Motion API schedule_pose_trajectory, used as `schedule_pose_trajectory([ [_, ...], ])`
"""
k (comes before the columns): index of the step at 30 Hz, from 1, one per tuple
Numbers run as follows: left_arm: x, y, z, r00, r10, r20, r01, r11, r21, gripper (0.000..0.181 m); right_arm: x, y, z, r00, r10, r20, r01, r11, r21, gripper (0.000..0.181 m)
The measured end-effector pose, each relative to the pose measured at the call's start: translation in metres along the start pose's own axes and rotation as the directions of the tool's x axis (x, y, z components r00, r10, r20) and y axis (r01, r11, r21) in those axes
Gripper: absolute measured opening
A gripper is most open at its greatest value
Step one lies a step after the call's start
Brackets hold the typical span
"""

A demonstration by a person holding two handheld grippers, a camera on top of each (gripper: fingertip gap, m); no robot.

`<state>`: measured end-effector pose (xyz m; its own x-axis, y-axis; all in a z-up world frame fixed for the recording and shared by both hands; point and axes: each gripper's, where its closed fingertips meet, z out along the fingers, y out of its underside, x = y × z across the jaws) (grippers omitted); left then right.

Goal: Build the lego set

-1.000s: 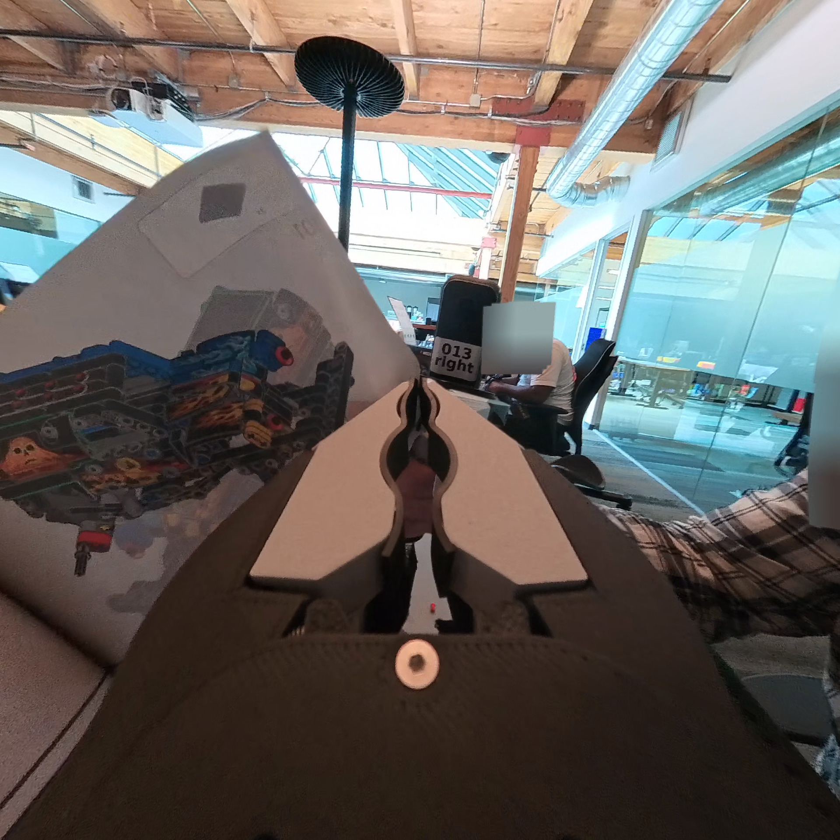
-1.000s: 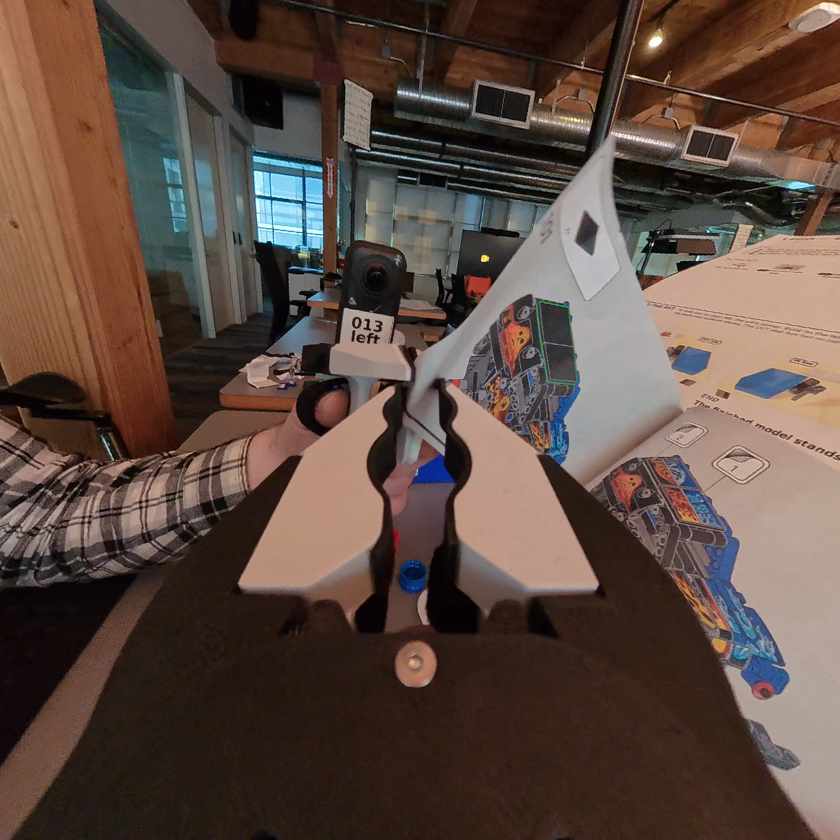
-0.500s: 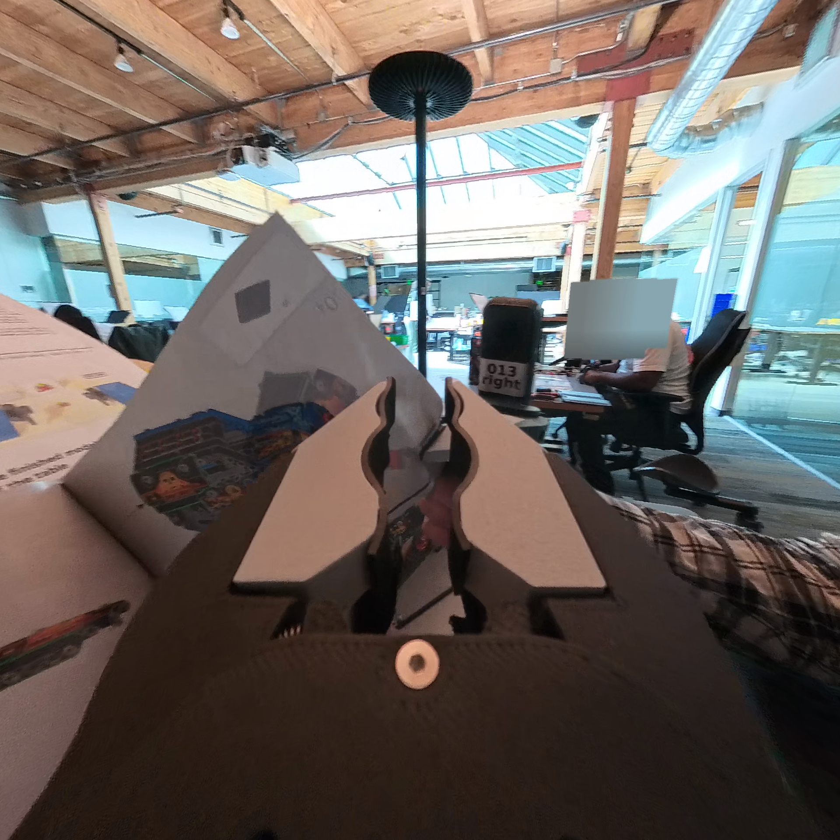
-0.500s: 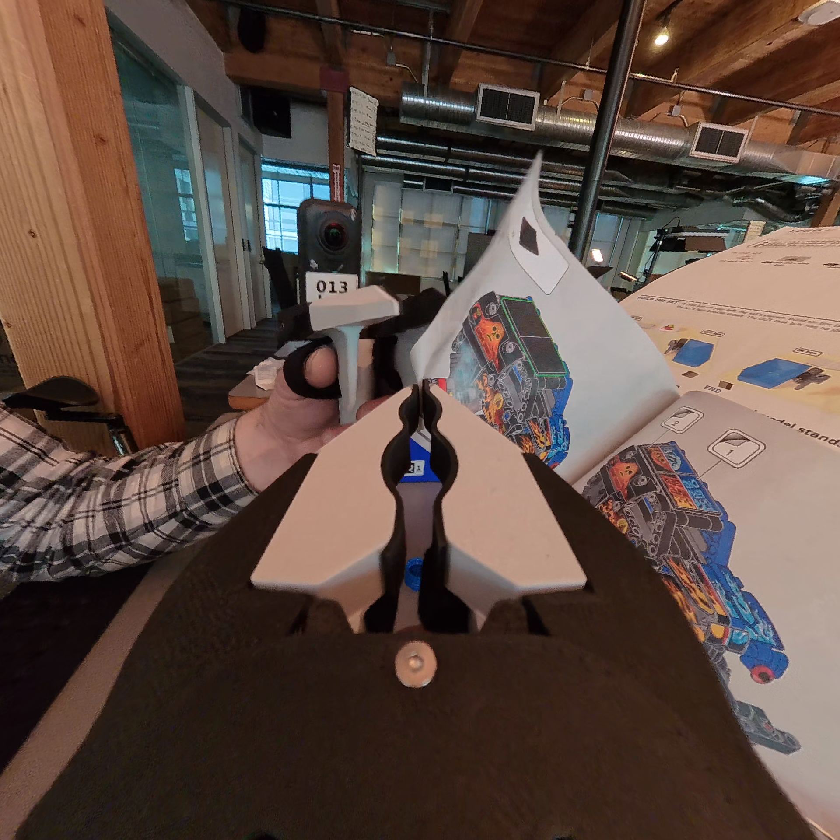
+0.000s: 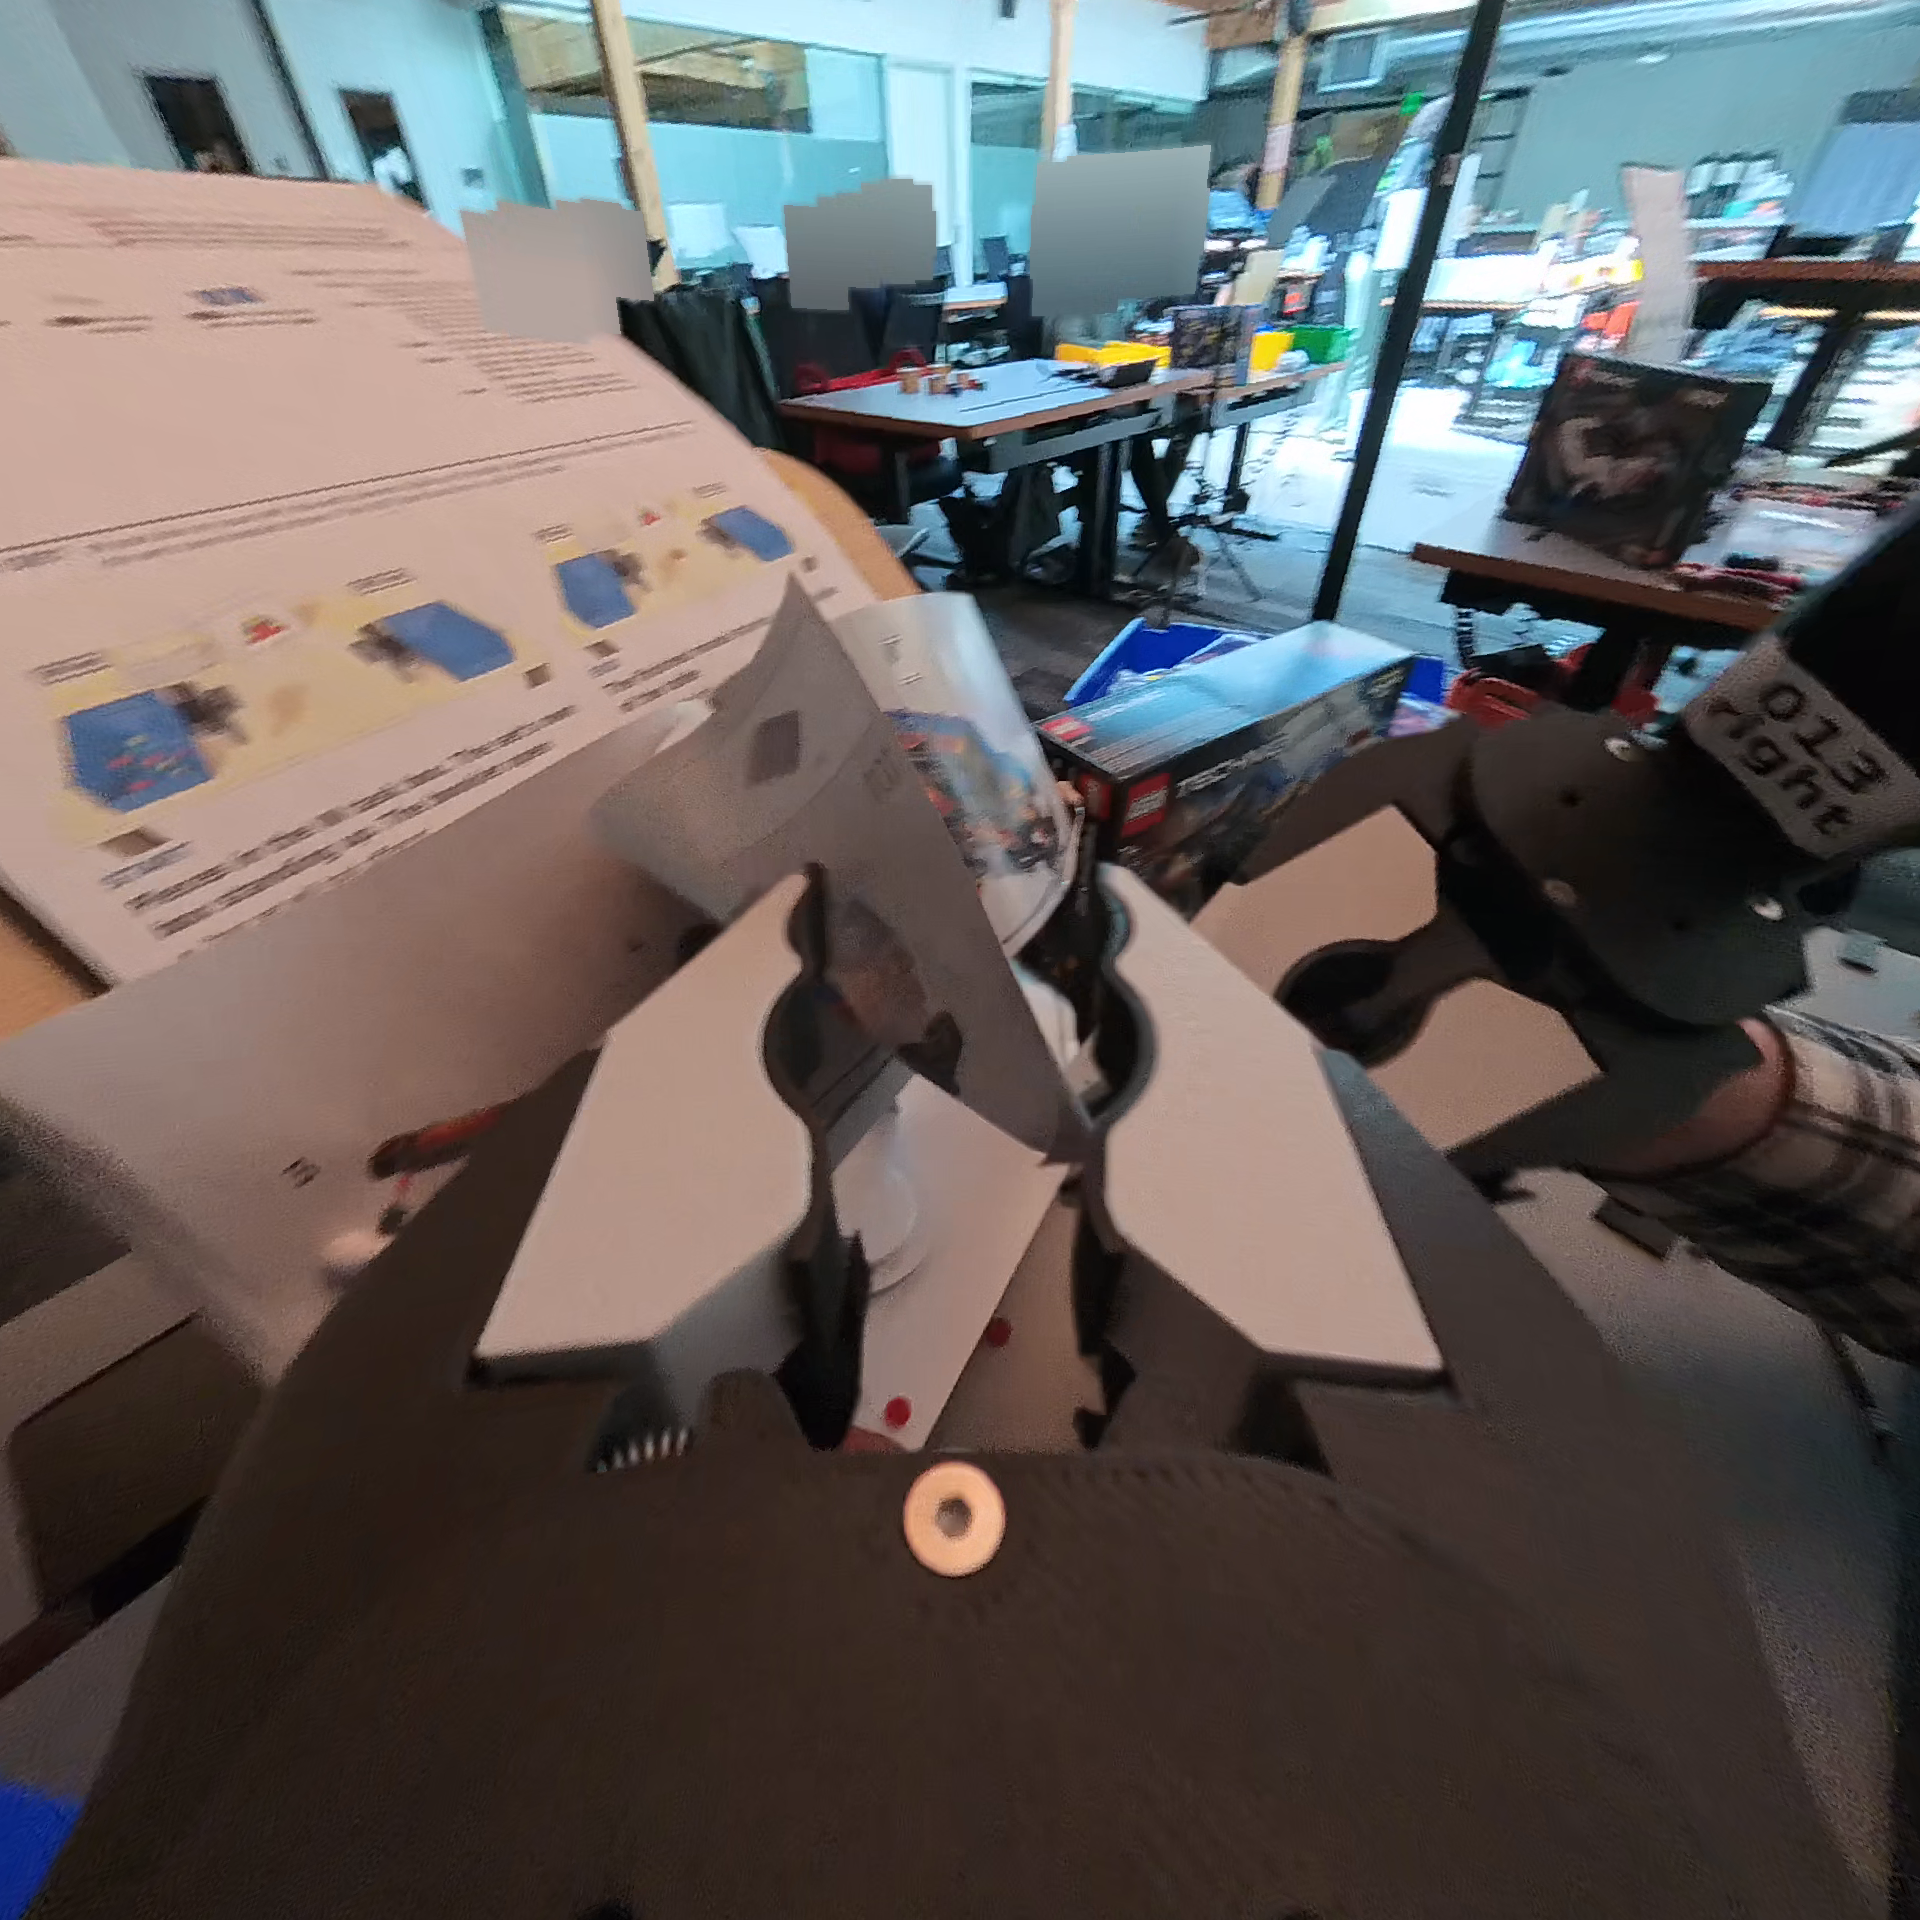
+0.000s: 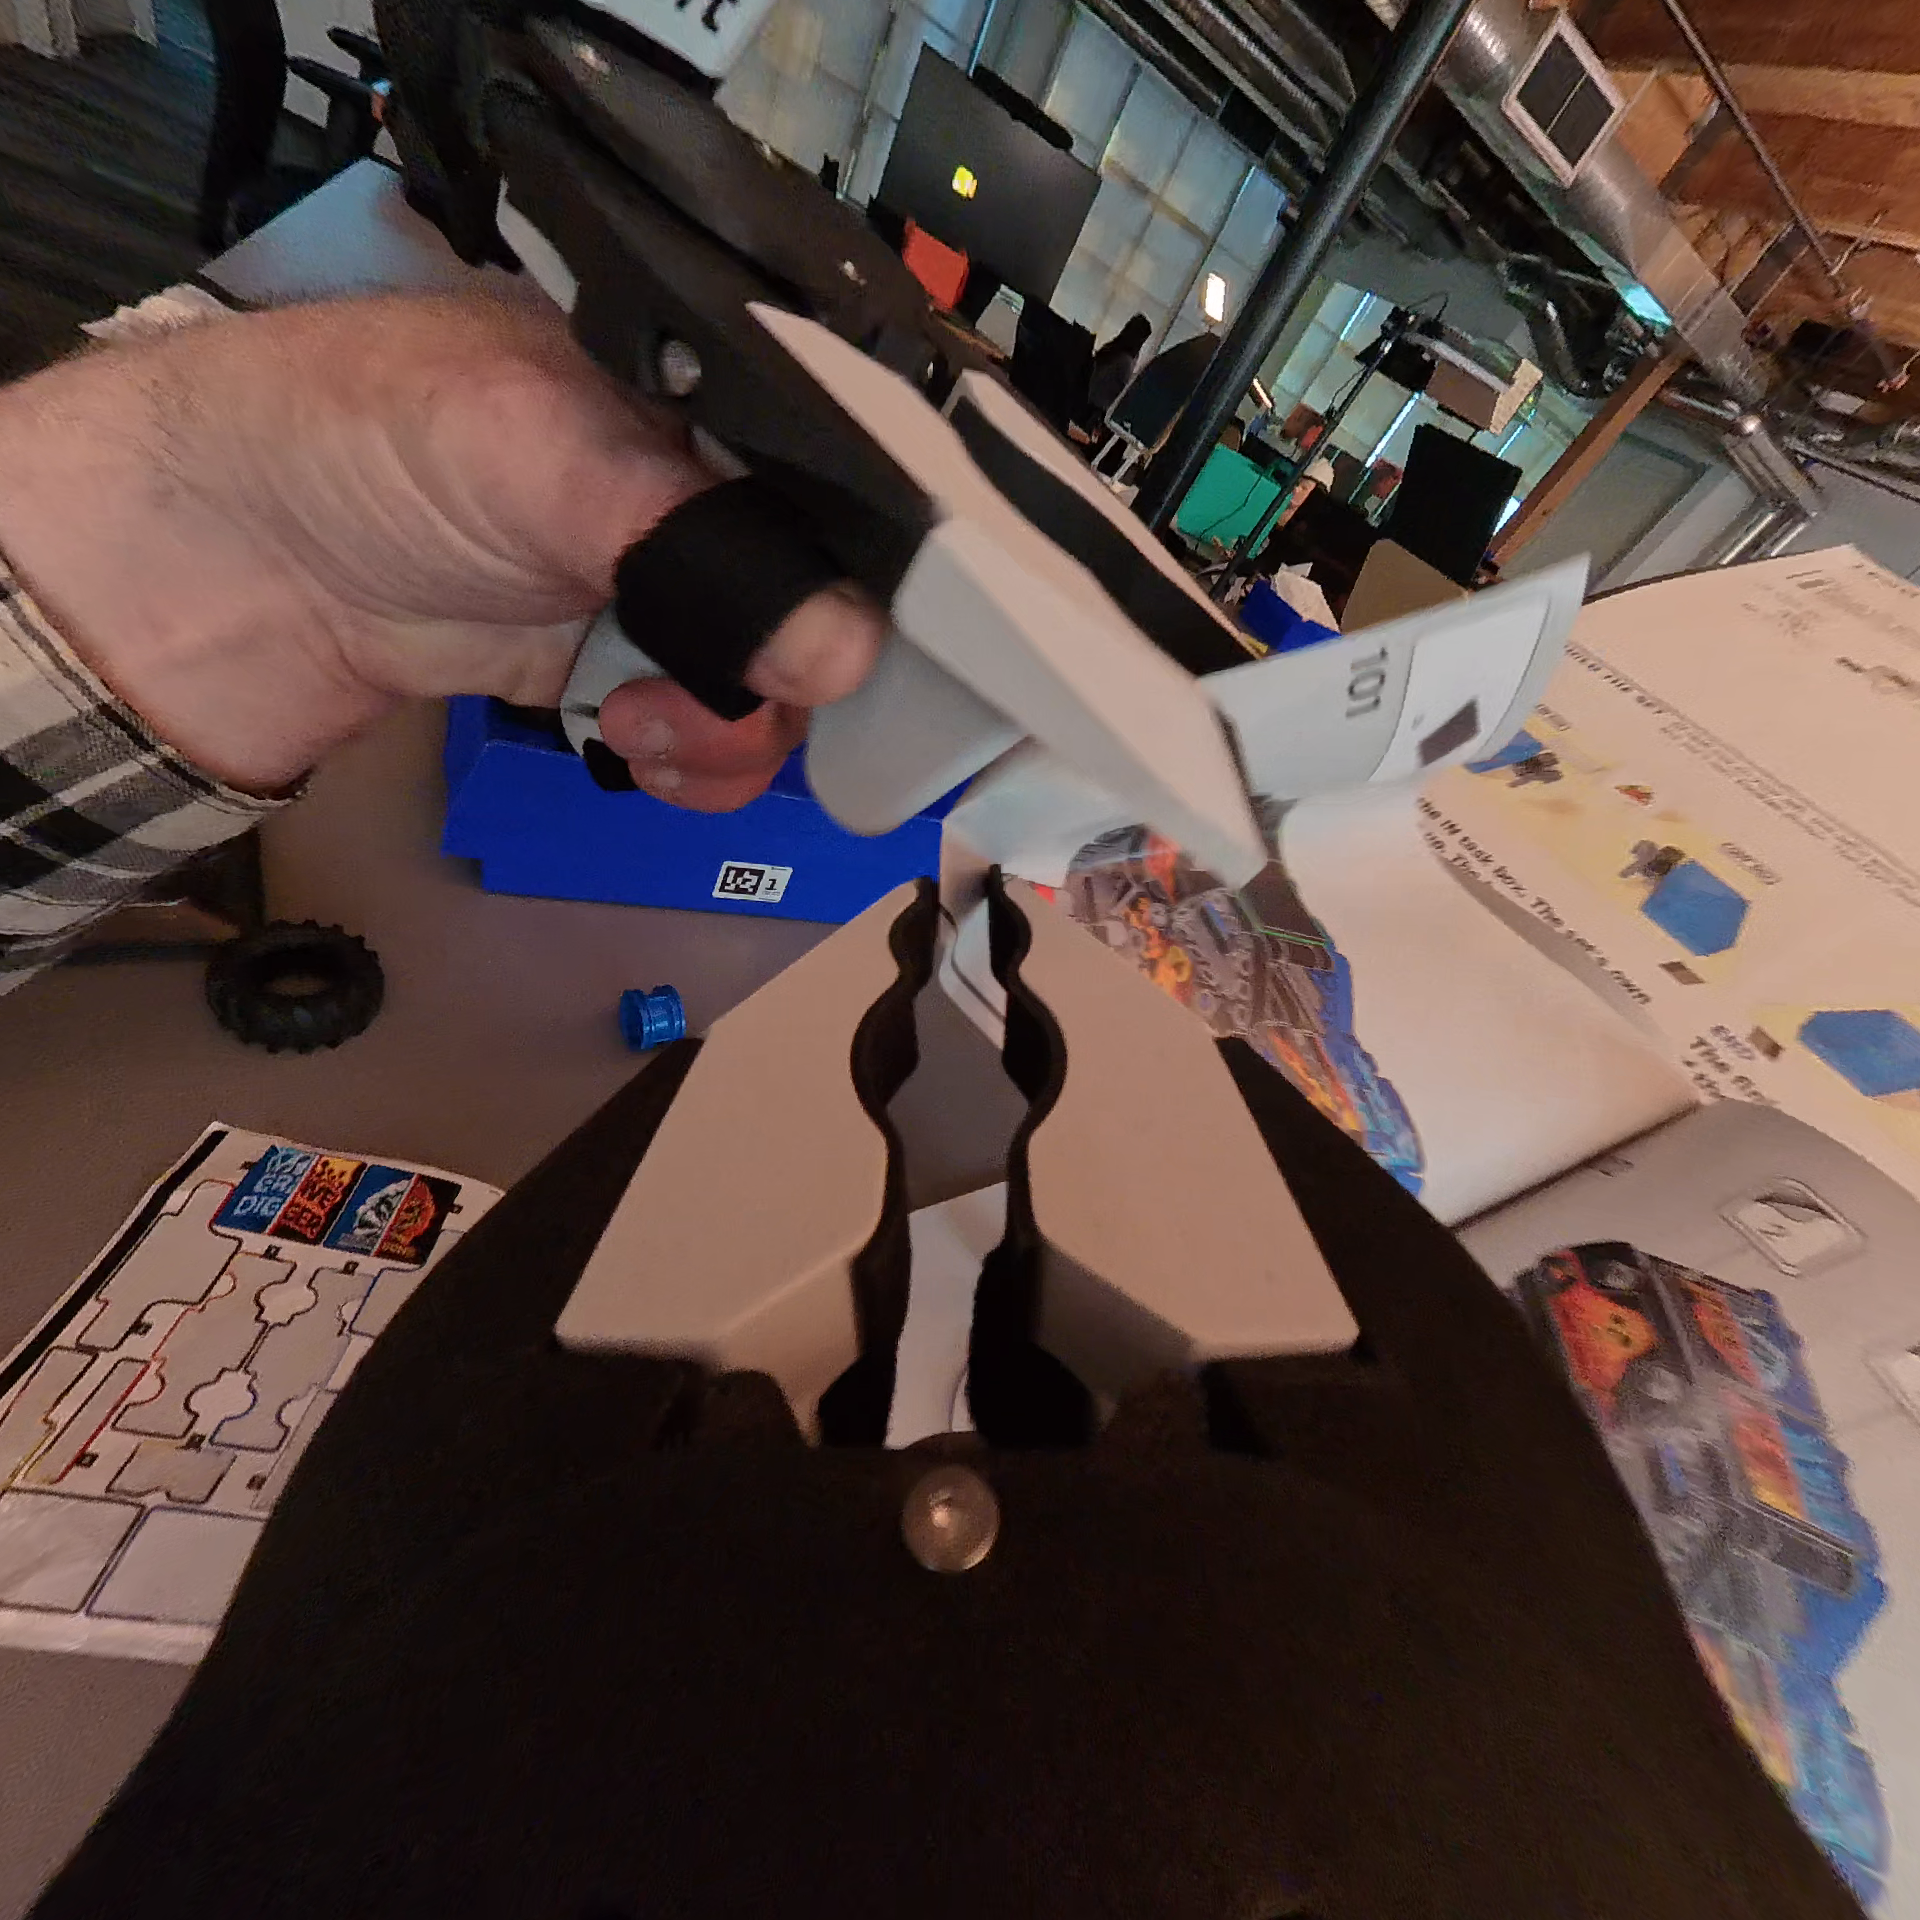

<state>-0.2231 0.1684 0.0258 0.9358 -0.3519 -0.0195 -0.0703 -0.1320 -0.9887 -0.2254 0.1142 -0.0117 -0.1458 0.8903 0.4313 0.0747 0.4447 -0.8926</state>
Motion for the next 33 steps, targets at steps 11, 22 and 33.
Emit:
schedule_pose_trajectory([
  [11,-0.081,0.029,-0.029,0.975,0.024,0.221,-0.021,1.0,-0.018,0.0,0.011,0.011,-0.013,0.992,0.127,0.01,-0.127,0.992,-0.006,0.029],
  [22,-0.125,0.06,-0.029,0.958,-0.028,0.285,0.02,0.999,0.029,0.008,0.057,0.104,0.026,0.986,0.104,-0.128,-0.149,0.897,-0.416,0.0],
  [33,-0.11,0.03,-0.025,0.969,-0.003,0.248,-0.033,0.99,0.14,0.0,0.02,0.078,0.064,0.999,-0.038,-0.022,0.026,0.91,-0.413,0.024],
])
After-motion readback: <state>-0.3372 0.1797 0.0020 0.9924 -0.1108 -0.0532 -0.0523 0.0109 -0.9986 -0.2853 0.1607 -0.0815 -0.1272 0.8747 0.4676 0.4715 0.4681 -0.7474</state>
